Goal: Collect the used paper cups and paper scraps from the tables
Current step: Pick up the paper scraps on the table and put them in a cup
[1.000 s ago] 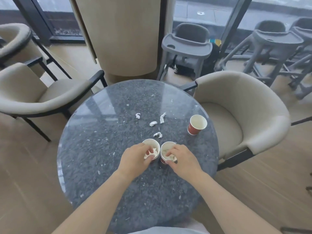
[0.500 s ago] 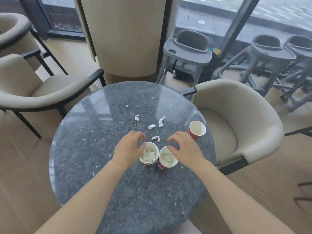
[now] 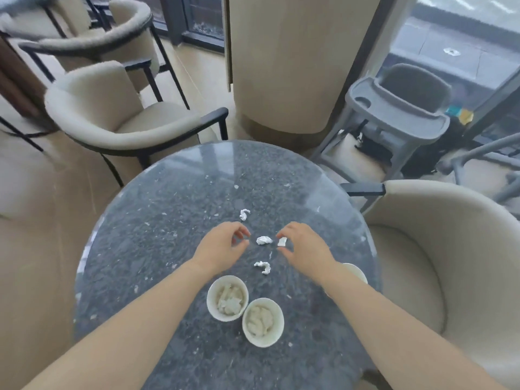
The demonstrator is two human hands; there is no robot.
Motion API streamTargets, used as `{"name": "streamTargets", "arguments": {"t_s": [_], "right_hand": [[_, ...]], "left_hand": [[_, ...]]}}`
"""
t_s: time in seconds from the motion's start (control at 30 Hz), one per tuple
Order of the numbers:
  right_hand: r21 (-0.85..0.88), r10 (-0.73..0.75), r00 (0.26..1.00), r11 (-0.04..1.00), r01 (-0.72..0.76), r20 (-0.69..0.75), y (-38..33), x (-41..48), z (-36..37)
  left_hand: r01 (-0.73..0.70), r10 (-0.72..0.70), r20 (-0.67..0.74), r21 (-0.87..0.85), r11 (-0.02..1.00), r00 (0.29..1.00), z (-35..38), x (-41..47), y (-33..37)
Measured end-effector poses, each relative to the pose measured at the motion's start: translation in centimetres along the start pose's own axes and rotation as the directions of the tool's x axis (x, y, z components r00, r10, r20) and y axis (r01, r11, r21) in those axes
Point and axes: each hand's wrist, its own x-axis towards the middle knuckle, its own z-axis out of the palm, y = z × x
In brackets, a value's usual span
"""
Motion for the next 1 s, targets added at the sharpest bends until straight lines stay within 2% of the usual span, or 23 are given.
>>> {"name": "streamTargets", "arguments": {"t_s": [0.17, 0.57, 0.8, 1.0], "right_hand": [[-0.084, -0.115, 0.984, 0.988, 0.128, 0.138, 2.0, 4.8, 1.7], [-0.158, -0.319, 0.899, 0.913, 0.377, 0.301, 3.8, 9.8, 4.7], [-0.073, -0.286, 0.919, 0.946, 0.316, 0.271, 5.4, 9.9, 4.1], [0.101, -0.213, 0.971, 0.974, 0.202, 0.111, 8.0, 9.3, 1.6]], "left_hand": [[0.095, -0.094, -0.048, 0.022, 0.995, 0.994, 1.0, 3.6, -0.8], [0.223, -0.216, -0.080, 0.094, 0.970, 0.973, 3.6, 7.5, -2.2], [0.177, -0.179, -0.009, 0.173, 0.969, 0.984, 4.8, 9.3, -2.8], [0.079, -0.109, 0.125, 0.224, 0.971, 0.986, 6.0, 8.9, -2.5]]}}
